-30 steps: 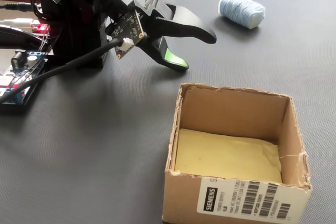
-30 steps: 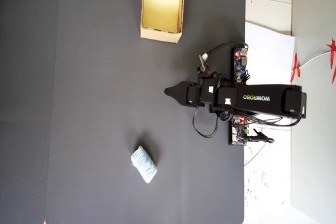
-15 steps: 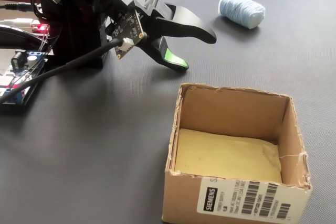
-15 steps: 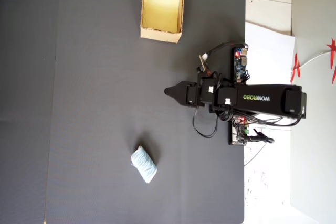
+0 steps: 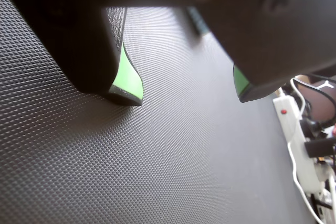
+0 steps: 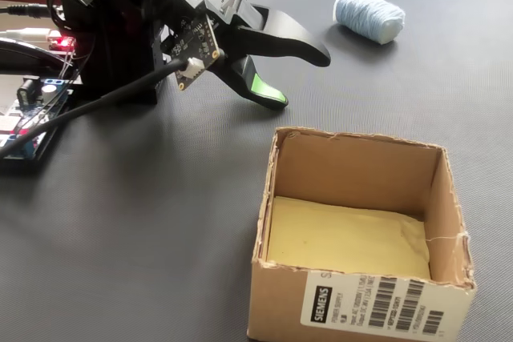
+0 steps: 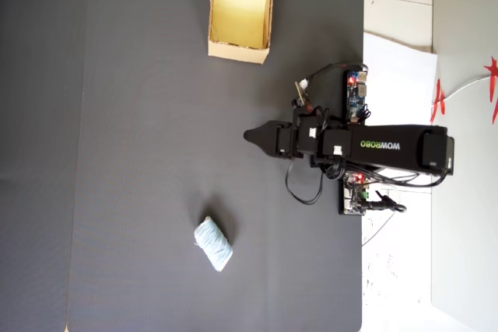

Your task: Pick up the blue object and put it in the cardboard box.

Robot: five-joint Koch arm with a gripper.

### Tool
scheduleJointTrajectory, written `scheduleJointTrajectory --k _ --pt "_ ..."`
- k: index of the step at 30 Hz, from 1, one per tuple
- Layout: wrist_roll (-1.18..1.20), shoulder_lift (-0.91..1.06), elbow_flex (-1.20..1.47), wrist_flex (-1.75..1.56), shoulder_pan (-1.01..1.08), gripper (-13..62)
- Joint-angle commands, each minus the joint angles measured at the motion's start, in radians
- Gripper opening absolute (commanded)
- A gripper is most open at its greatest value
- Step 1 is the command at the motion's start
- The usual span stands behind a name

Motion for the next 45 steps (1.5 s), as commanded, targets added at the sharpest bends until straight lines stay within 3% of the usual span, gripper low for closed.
scheduleJointTrajectory --k 1,31,45 --pt "0.023 0.083 0.037 0.101 -0.008 34.0" --pt "0.006 0.087 0.035 -0.041 -0.637 33.9" --pt "-0.028 0.072 -0.075 0.015 -0.765 32.9"
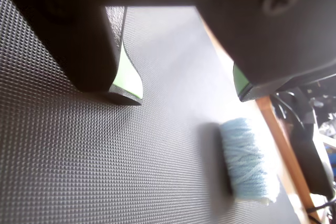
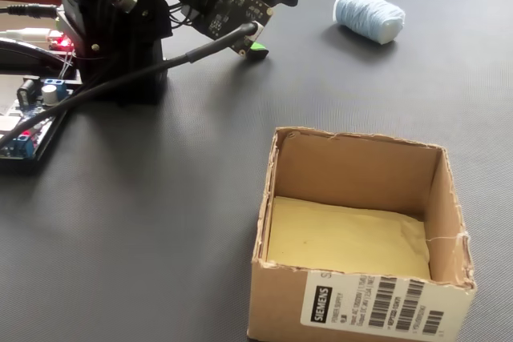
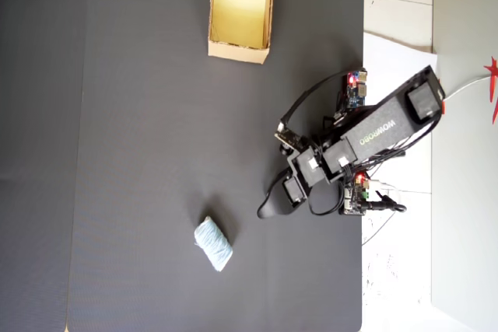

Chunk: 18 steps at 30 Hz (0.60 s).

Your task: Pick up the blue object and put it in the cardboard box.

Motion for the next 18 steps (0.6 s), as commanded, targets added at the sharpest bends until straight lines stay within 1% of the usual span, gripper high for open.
scheduleJointTrajectory --k 1,10,13,18 --pt "0.012 0.071 -0.075 0.06 -0.017 32.9" --pt "0.011 -0.063 -0.345 0.241 0.002 33.0" --pt "0.005 -0.204 -0.554 0.321 0.008 33.0" --pt "-0.021 -0.397 -0.773 0.436 0.026 33.0"
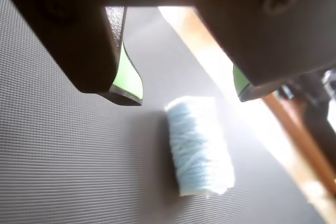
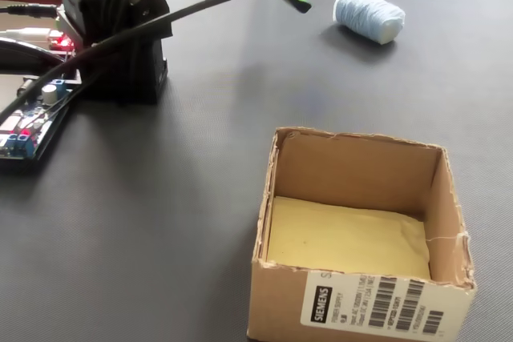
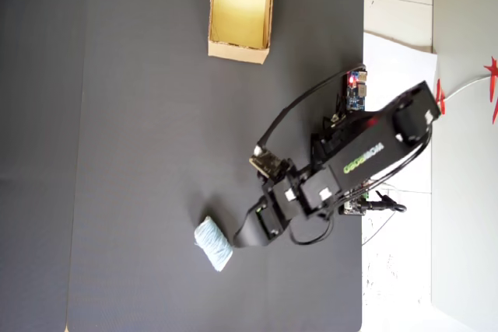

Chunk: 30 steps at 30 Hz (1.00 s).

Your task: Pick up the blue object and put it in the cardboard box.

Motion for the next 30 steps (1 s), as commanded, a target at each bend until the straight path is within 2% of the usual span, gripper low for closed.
scheduleJointTrajectory --k 1,14,30 --pt "0.018 -0.046 -0.137 0.017 0.006 33.0" --pt "-0.006 -0.342 -0.502 0.264 0.052 33.2" --pt "-0.044 -0.543 -0.574 0.272 0.043 33.7"
